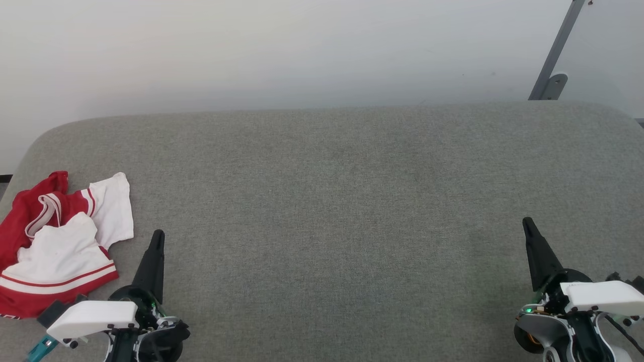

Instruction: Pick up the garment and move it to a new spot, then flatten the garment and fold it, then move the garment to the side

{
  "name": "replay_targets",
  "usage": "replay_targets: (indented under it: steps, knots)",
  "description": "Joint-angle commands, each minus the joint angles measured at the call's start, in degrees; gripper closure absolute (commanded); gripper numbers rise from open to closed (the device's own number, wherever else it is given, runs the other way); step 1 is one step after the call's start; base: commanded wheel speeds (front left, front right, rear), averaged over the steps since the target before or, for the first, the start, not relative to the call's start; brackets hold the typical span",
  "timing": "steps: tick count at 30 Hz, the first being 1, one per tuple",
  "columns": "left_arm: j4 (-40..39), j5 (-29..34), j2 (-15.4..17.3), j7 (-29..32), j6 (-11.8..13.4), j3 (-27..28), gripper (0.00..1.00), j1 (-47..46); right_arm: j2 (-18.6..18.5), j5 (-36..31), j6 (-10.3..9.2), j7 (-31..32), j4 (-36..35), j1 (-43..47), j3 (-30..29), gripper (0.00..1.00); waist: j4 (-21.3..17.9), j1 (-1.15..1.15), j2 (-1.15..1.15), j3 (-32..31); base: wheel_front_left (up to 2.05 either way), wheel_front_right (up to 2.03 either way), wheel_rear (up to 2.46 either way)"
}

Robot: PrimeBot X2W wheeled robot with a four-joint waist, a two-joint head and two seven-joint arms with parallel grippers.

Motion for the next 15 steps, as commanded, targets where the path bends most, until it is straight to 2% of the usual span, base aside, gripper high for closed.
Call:
replay_targets:
  steps: [1,2,3,9,15]
  knots:
    - [0.0,0.1,0.0,0.0,0.0,0.0,1.00,-0.7,0.1,0.2,0.00,0.1,0.1,-0.3,0.0,1.00,0.0,0.00,0.00,0.0,0.00,0.00,0.00]
    - [0.0,0.1,0.0,0.0,0.0,0.0,1.00,-0.7,0.1,0.2,0.00,0.1,0.1,-0.3,0.0,1.00,0.0,0.00,0.00,0.0,0.00,0.00,0.00]
    - [0.0,0.0,0.0,0.0,0.0,0.0,0.00,0.0,0.0,0.0,0.00,0.0,0.0,0.0,0.0,0.00,0.0,0.00,0.00,0.0,0.00,0.00,0.00]
    - [2.6,0.1,-0.8,-0.2,0.0,-0.1,0.00,2.3,0.4,0.0,-0.01,-0.1,2.6,2.4,0.1,0.00,0.0,0.00,0.00,0.0,0.00,0.00,0.00]
    - [2.4,1.7,-0.3,-1.9,0.0,-0.5,0.00,1.6,0.0,-0.4,-0.01,-0.7,2.7,1.4,-0.4,0.00,0.0,0.00,0.00,0.1,0.00,0.00,0.00]
